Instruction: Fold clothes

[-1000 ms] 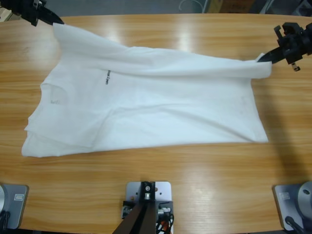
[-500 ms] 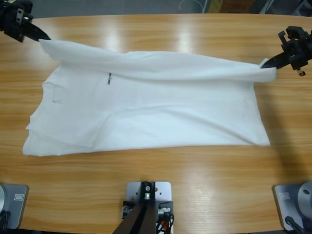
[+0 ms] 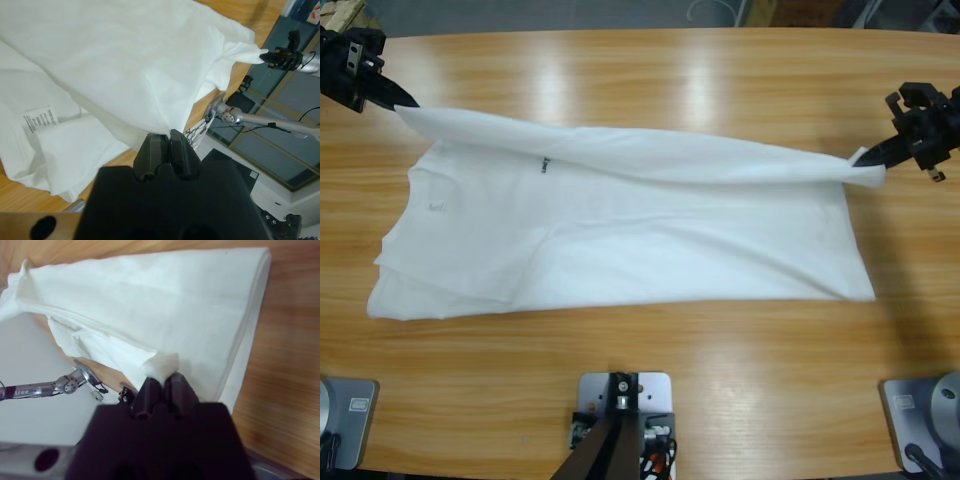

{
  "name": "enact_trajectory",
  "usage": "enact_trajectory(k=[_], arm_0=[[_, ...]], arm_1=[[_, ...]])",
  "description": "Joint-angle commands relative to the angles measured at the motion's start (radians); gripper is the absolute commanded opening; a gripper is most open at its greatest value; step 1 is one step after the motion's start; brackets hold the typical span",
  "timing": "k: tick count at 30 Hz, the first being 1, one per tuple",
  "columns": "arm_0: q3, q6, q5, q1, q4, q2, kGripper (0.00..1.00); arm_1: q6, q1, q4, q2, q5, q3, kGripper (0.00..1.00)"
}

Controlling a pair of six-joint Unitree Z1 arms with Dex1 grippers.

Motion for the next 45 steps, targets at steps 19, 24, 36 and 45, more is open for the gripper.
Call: enact_trajectory(k=[19,24,36,45], arm_0=[[0.158,0.034,0.033,-0.033,0.115,0.081,0.000],[0.205,0.043,0.046,-0.033,0.110,0.066,0.000],[0.320,-0.041,0.139,-0.082,0.029,0.028,0.000],[0.279,-0.063,0.218,-0.003,0.023,-0.015,1.000]], arm_1=[[-0.012,-0.013,0.066,0.080,-0.036,0.020,0.873],[-0.007,-0.013,0.085,0.051,-0.041,0.019,0.968],[0.011,-0.013,0.165,-0.085,-0.053,-0.013,0.968],[0.008,-0.013,0.227,-0.142,-0.051,-0.071,0.974]])
